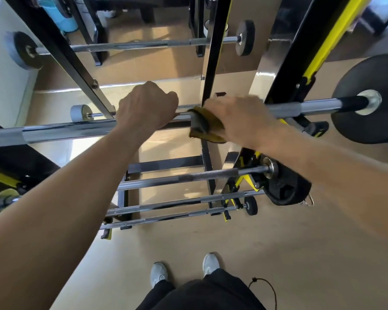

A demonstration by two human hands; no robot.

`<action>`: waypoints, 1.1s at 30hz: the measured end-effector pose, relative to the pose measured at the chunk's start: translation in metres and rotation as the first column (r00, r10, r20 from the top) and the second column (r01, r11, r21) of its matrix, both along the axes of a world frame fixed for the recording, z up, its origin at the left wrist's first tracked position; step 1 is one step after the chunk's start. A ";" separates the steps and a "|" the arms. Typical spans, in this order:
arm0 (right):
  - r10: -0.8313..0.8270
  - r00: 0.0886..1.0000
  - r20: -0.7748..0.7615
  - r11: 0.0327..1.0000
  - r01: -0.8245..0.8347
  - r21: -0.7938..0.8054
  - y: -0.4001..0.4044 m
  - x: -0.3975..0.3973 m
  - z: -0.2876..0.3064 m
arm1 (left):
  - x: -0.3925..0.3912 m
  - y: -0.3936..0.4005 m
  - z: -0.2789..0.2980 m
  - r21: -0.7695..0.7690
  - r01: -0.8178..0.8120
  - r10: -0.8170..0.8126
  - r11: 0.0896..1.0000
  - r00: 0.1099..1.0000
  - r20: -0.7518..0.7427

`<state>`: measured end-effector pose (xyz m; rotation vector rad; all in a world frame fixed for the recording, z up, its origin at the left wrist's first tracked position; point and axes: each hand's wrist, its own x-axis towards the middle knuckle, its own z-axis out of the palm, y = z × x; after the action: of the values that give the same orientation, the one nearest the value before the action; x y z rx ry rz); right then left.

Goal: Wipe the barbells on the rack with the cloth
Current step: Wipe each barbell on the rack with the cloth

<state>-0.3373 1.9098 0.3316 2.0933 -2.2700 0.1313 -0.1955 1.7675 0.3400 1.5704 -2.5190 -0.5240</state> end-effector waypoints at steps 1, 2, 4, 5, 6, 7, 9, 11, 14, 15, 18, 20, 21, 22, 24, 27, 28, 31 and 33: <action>-0.040 0.999 0.005 0.998 0.039 0.044 0.013 -0.017 0.003 | 0.001 0.001 0.000 -0.008 -0.003 0.003 1.000 1.000 0.001; -0.099 0.995 -0.007 0.992 0.099 0.079 0.027 -0.032 0.008 | 0.001 0.002 0.001 -0.016 -0.007 0.007 1.000 1.000 0.009; -0.186 0.981 -0.058 0.974 0.192 0.117 0.044 -0.046 0.013 | -0.002 0.003 0.002 -0.028 -0.015 0.016 1.000 0.999 0.032; -0.187 0.978 -0.091 0.972 0.198 0.130 0.042 -0.045 0.013 | -0.002 0.003 0.002 -0.029 -0.019 0.020 0.999 0.999 0.048; -0.171 0.980 -0.098 0.973 0.183 0.138 0.032 -0.036 0.014 | -0.003 0.004 0.002 -0.023 -0.015 0.017 1.000 0.998 0.064; -0.137 0.987 -0.083 0.977 0.149 0.156 0.017 -0.020 0.015 | -0.004 0.004 0.001 -0.013 -0.014 0.015 1.000 0.997 0.075; -0.052 0.997 -0.050 0.987 0.059 0.152 -0.017 0.016 0.014 | -0.006 0.003 0.002 0.001 -0.037 0.037 0.999 0.996 0.081; 0.008 0.999 -0.036 0.997 -0.005 0.073 -0.038 0.045 0.008 | -0.005 0.002 0.003 0.014 -0.071 0.069 0.997 0.996 0.062; 0.064 0.998 0.000 0.997 -0.064 -0.037 -0.029 0.044 0.001 | -0.004 0.001 0.003 0.019 -0.083 0.082 0.996 0.996 0.035; 0.074 0.996 0.054 0.997 -0.072 -0.025 -0.020 0.032 0.003 | -0.003 0.001 0.003 0.015 -0.079 0.078 0.997 0.996 0.044; -0.051 0.993 0.106 0.985 0.033 0.167 0.015 -0.027 0.012 | -0.003 0.002 0.001 0.000 -0.074 0.074 0.997 0.996 0.046; -0.128 0.991 0.031 0.966 0.118 0.229 0.036 -0.057 0.016 | -0.004 -0.001 -0.001 -0.020 -0.084 0.084 0.996 0.996 0.038; -0.120 0.992 -0.031 0.967 0.123 0.222 0.041 -0.063 0.015 | -0.003 -0.001 -0.002 -0.031 -0.090 0.091 0.995 0.995 0.037; -0.101 0.991 -0.090 0.971 0.118 0.209 0.039 -0.063 0.013 | -0.003 -0.001 -0.003 -0.047 -0.094 0.096 0.994 0.995 0.032; -0.063 0.993 -0.100 0.979 0.081 0.187 0.023 -0.046 0.011 | -0.005 0.001 -0.003 -0.085 -0.099 0.100 0.991 0.995 0.011; 0.061 0.997 -0.042 0.988 -0.054 0.142 -0.018 -0.004 0.009 | -0.006 0.004 -0.003 -0.120 -0.136 0.134 0.983 0.991 -0.022; 0.091 0.995 -0.031 0.989 -0.087 0.120 -0.027 0.009 0.008 | -0.006 0.005 -0.003 -0.123 -0.143 0.139 0.982 0.989 -0.039; 0.167 0.986 0.025 0.983 -0.168 0.080 -0.031 0.022 0.008 | -0.003 0.006 -0.002 -0.126 -0.165 0.155 0.978 0.984 -0.087; 0.187 0.971 0.147 0.974 -0.203 0.103 -0.016 0.004 0.012 | -0.002 0.007 -0.002 -0.118 -0.163 0.151 0.980 0.983 -0.107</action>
<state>-0.3337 1.8942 0.3440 2.4390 -2.1865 0.1562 -0.1971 1.7743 0.3383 1.6374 -2.2855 -0.4025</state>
